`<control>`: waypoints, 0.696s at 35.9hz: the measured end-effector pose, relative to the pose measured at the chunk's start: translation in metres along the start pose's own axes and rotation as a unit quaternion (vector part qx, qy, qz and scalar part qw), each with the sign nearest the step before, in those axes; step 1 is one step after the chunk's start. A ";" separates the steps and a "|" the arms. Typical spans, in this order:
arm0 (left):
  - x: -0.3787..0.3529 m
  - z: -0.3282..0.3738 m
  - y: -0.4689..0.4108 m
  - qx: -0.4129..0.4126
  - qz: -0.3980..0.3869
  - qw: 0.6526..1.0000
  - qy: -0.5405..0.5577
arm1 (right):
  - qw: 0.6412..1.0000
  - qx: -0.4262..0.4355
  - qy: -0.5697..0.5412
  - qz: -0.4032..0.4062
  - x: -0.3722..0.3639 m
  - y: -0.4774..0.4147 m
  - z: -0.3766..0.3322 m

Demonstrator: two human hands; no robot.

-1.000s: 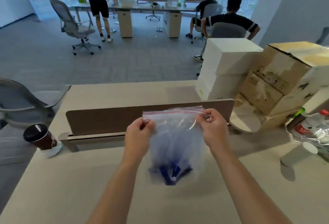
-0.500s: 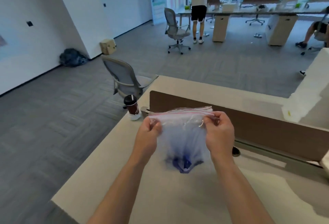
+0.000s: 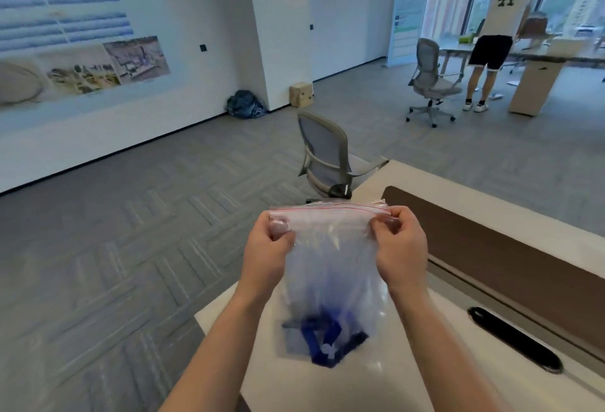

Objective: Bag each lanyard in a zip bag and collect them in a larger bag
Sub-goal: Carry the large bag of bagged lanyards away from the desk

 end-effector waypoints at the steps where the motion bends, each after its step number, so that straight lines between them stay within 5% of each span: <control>1: 0.012 0.002 -0.005 -0.003 0.005 1.000 0.006 | 1.000 0.002 0.001 -0.008 -0.013 0.002 -0.004; 20: 0.278 -0.028 -0.188 0.103 0.024 0.970 0.218 | 0.996 0.059 0.002 -0.065 -0.335 0.056 -0.078; 25: 0.347 -0.039 -0.240 0.092 0.044 0.979 0.175 | 0.995 0.051 -0.008 -0.089 -0.426 0.068 -0.090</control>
Point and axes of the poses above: each hand's wrist, its own y-axis away from the middle knuckle, its own x-axis out of the back of the hand, z = x × y, the point moved 2 cm from there along -y, towards the middle knuckle, and after that the axes turned 5 degrees about z, right-handed, at the moved point
